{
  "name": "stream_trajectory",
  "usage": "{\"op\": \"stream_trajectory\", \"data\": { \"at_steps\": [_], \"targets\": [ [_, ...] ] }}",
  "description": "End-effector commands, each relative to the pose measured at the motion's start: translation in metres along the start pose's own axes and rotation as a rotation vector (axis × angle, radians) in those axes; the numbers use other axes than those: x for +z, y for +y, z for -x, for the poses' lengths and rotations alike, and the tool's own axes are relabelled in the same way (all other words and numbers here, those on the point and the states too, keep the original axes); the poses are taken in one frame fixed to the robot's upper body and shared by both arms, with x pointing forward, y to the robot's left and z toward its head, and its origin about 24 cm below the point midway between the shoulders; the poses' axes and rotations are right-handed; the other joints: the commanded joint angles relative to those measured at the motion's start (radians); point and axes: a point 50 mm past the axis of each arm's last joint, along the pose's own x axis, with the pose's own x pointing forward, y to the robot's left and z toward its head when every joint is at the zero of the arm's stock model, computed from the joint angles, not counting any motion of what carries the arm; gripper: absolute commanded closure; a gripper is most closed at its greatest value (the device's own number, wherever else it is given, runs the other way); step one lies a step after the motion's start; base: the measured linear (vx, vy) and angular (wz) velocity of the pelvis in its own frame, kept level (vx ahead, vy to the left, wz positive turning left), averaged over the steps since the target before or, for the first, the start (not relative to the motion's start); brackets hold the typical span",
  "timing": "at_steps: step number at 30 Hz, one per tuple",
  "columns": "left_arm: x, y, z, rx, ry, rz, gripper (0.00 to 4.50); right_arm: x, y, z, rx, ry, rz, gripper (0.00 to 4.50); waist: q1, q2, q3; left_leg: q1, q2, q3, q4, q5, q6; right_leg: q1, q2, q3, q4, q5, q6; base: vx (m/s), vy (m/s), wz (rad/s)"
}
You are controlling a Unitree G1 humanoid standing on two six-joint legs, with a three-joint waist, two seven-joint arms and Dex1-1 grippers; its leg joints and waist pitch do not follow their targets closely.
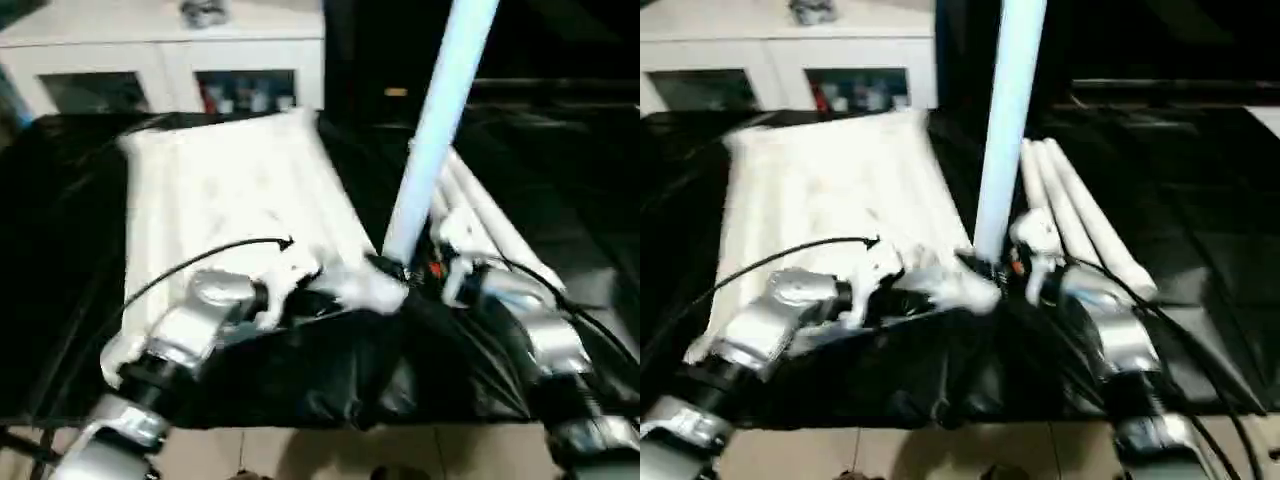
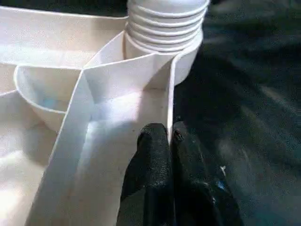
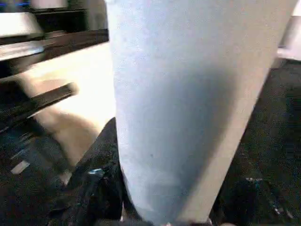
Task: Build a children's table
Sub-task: Insert table leg to table base
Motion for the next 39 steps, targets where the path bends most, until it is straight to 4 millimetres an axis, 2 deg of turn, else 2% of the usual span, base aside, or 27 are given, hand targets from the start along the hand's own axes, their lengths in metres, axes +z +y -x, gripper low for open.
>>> {"op": "stream_trajectory", "data": {
  "at_steps": [1, 2, 3, 4, 6, 7, 10, 15, 17, 21, 22, 23, 24, 25, 26, 27, 28, 31, 32, 34, 35, 36, 37, 38, 39],
  "targets": [
    [0.036, 0.000, 0.002, 0.160, -0.158, 0.013, 4.50, -0.035, -0.009, -0.004, -0.210, 0.152, -0.116, 2.62, -0.003, -0.007, -0.044, 0.004, 0.056, -0.043, -0.085, -0.391, -0.002, 0.034, -0.065, 0.036, -0.085, -0.511, -0.192, 0.000, 0.000, 0.00],
    [0.039, -0.004, -0.001, 0.169, -0.172, 0.014, 4.50, -0.035, -0.010, -0.008, -0.229, 0.157, -0.122, 2.62, -0.004, -0.007, -0.042, 0.004, 0.053, -0.043, -0.085, -0.386, 0.004, 0.032, -0.064, 0.035, -0.090, -0.521, -0.190, 0.000, 0.000, 0.00],
    [0.042, -0.013, -0.009, 0.176, -0.183, 0.004, 4.50, -0.035, -0.008, -0.015, -0.235, 0.168, -0.116, 2.62, -0.003, -0.005, -0.045, 0.007, 0.053, -0.042, -0.082, -0.378, 0.007, 0.032, -0.065, 0.035, -0.090, -0.516, -0.192, 0.000, 0.000, 0.00],
    [0.045, -0.019, -0.014, 0.181, -0.187, -0.010, 4.50, -0.034, -0.006, -0.019, -0.232, 0.174, -0.110, 2.62, -0.006, -0.010, -0.044, 0.001, 0.052, -0.039, -0.081, -0.357, 0.023, 0.033, -0.063, 0.036, -0.091, -0.499, -0.195, 0.000, 0.000, 0.00],
    [0.047, -0.023, -0.017, 0.186, -0.188, -0.018, 4.50, -0.034, -0.005, -0.023, -0.231, 0.176, -0.105, 2.62, -0.002, -0.009, -0.046, 0.002, 0.054, -0.036, -0.080, -0.340, 0.040, 0.031, -0.060, 0.037, -0.092, -0.473, -0.196, 0.000, 0.000, 0.00],
    [0.047, -0.025, -0.021, 0.195, -0.187, -0.022, 4.50, -0.033, -0.003, -0.026, -0.218, 0.175, -0.107, 2.62, -0.001, -0.018, -0.048, 0.002, 0.052, -0.033, -0.079, -0.330, 0.051, 0.030, -0.057, 0.037, -0.091, -0.454, -0.200, 0.000, 0.000, 0.00],
    [0.049, -0.026, -0.028, 0.217, -0.183, -0.024, 4.50, -0.032, 0.002, -0.032, -0.187, 0.174, -0.102, 2.62, 0.003, -0.014, -0.048, -0.003, 0.055, -0.033, -0.081, -0.294, 0.065, 0.036, -0.057, 0.037, -0.081, -0.390, -0.217, 0.000, 0.000, 0.00],
    [0.051, -0.021, -0.028, 0.264, -0.165, -0.021, 4.50, -0.031, 0.001, -0.036, -0.196, 0.160, -0.094, 2.62, 0.002, -0.012, -0.049, -0.001, 0.056, -0.031, -0.080, -0.302, 0.065, 0.035, -0.057, 0.038, -0.079, -0.370, -0.231, 0.000, 0.000, 0.00],
    [0.051, -0.021, -0.027, 0.270, -0.162, -0.025, 4.50, -0.031, 0.000, -0.036, -0.214, 0.159, -0.087, 2.62, 0.001, -0.013, -0.048, -0.002, 0.054, -0.031, -0.080, -0.311, 0.064, 0.036, -0.059, 0.038, -0.081, -0.391, -0.227, 0.000, 0.000, 0.00],
    [0.049, -0.020, -0.026, 0.266, -0.156, -0.036, 4.50, -0.030, -0.001, -0.038, -0.225, 0.140, -0.120, 2.62, -0.001, -0.009, -0.046, 0.001, 0.055, -0.034, -0.083, -0.340, 0.052, 0.032, -0.058, 0.037, -0.086, -0.434, -0.209, 0.000, 0.000, 0.00],
    [0.049, -0.020, -0.026, 0.260, -0.156, -0.035, 4.50, -0.029, -0.001, -0.038, -0.220, 0.136, -0.124, 2.06, -0.002, -0.009, -0.047, 0.000, 0.055, -0.034, -0.083, -0.346, 0.050, 0.032, -0.058, 0.037, -0.086, -0.433, -0.209, 0.000, 0.000, 0.00],
    [0.049, -0.020, -0.026, 0.256, -0.156, -0.037, 4.50, -0.029, -0.002, -0.038, -0.220, 0.129, -0.127, 1.92, -0.003, -0.011, -0.047, 0.001, 0.055, -0.034, -0.083, -0.347, 0.050, 0.032, -0.057, 0.037, -0.086, -0.431, -0.209, 0.000, 0.000, 0.00],
    [0.049, -0.021, -0.026, 0.247, -0.155, -0.040, 4.50, -0.027, -0.002, -0.039, -0.211, 0.114, -0.146, 1.92, -0.004, -0.009, -0.049, 0.000, 0.055, -0.034, -0.083, -0.345, 0.051, 0.032, -0.058, 0.038, -0.084, -0.418, -0.216, 0.000, 0.000, 0.00],
    [0.049, -0.021, -0.026, 0.241, -0.157, -0.043, 4.50, -0.026, -0.001, -0.039, -0.205, 0.111, -0.144, 1.92, 0.001, -0.008, -0.050, 0.005, 0.056, -0.032, -0.081, -0.337, 0.051, 0.028, -0.059, 0.040, -0.087, -0.405, -0.226, 0.000, 0.000, 0.00],
    [0.049, -0.021, -0.026, 0.237, -0.159, -0.047, 4.50, -0.026, -0.002, -0.039, -0.202, 0.110, -0.139, 1.85, 0.003, -0.009, -0.053, 0.005, 0.056, -0.030, -0.079, -0.325, 0.053, 0.030, -0.060, 0.041, -0.084, -0.380, -0.231, 0.000, 0.000, 0.00],
    [0.049, -0.021, -0.025, 0.233, -0.161, -0.051, 4.50, -0.024, -0.001, -0.040, -0.197, 0.101, -0.136, 1.65, 0.006, -0.011, -0.057, -0.003, 0.055, -0.029, -0.078, -0.277, 0.065, 0.038, -0.057, 0.040, -0.073, -0.317, -0.245, 0.000, 0.000, 0.00],
    [0.049, -0.021, -0.025, 0.231, -0.162, -0.053, 4.50, -0.024, -0.001, -0.040, -0.195, 0.097, -0.135, 1.53, 0.007, -0.009, -0.055, -0.006, 0.056, -0.029, -0.078, -0.267, 0.072, 0.038, -0.058, 0.040, -0.072, -0.306, -0.248, 0.000, 0.000, 0.00],
    [0.048, -0.020, -0.025, 0.225, -0.160, -0.059, 4.50, -0.021, 0.000, -0.041, -0.170, 0.075, -0.133, 1.34, 0.012, -0.009, -0.057, -0.003, 0.056, -0.026, -0.075, -0.242, 0.087, 0.038, -0.059, 0.040, -0.070, -0.287, -0.259, 0.000, 0.000, 0.00],
    [0.049, -0.018, -0.023, 0.209, -0.162, -0.073, 4.50, -0.016, 0.001, -0.039, -0.132, 0.052, -0.117, 1.08, 0.015, -0.008, -0.060, -0.003, 0.056, -0.026, -0.073, -0.227, 0.091, 0.040, -0.059, 0.040, -0.068, -0.273, -0.263, 0.000, 0.000, 0.00],
    [0.048, -0.017, -0.021, 0.190, -0.161, -0.088, 4.50, -0.012, -0.001, -0.037, -0.104, 0.032, -0.103, 0.97, 0.020, -0.006, -0.067, -0.006, 0.057, -0.025, -0.067, -0.166, 0.115, 0.044, -0.058, 0.039, -0.056, -0.185, -0.279, 0.000, 0.000, 0.00],
    [0.048, -0.017, -0.021, 0.190, -0.161, -0.088, 4.50, -0.012, -0.001, -0.037, -0.104, 0.032, -0.103, 0.97, 0.020, -0.006, -0.067, -0.006, 0.057, -0.025, -0.067, -0.166, 0.115, 0.044, -0.058, 0.039, -0.056, -0.185, -0.279, 0.000, 0.000, 0.00],
    [0.048, -0.017, -0.020, 0.183, -0.160, -0.094, 4.50, -0.010, -0.001, -0.036, -0.096, 0.028, -0.094, 0.88, 0.022, -0.007, -0.070, -0.007, 0.056, -0.024, -0.063, -0.132, 0.131, 0.044, -0.057, 0.038, -0.050, -0.136, -0.291, 0.000, 0.000, 0.00],
    [0.046, -0.015, -0.019, 0.170, -0.154, -0.105, 4.50, -0.008, -0.002, -0.034, -0.071, 0.025, -0.078, 0.64, 0.023, -0.007, -0.069, -0.010, 0.055, -0.023, -0.061, -0.122, 0.148, 0.045, -0.057, 0.037, -0.048, -0.117, -0.303, 0.000, 0.000, 0.00],
    [0.045, -0.013, -0.017, 0.159, -0.148, -0.115, 4.50, -0.006, -0.002, -0.031, -0.044, 0.026, -0.065, 0.64, 0.024, -0.004, -0.070, -0.008, 0.055, -0.023, -0.061, -0.124, 0.149, 0.046, -0.057, 0.037, -0.048, -0.119, -0.304, 0.000, 0.000, 0.00],
    [0.044, -0.013, -0.017, 0.154, -0.148, -0.119, 4.50, -0.006, -0.002, -0.030, -0.037, 0.026, -0.061, 0.64, 0.025, -0.005, -0.070, -0.007, 0.054, -0.023, -0.059, -0.125, 0.152, 0.046, -0.056, 0.036, -0.050, -0.121, -0.303, 0.000, 0.000, 0.00]
  ]
}}
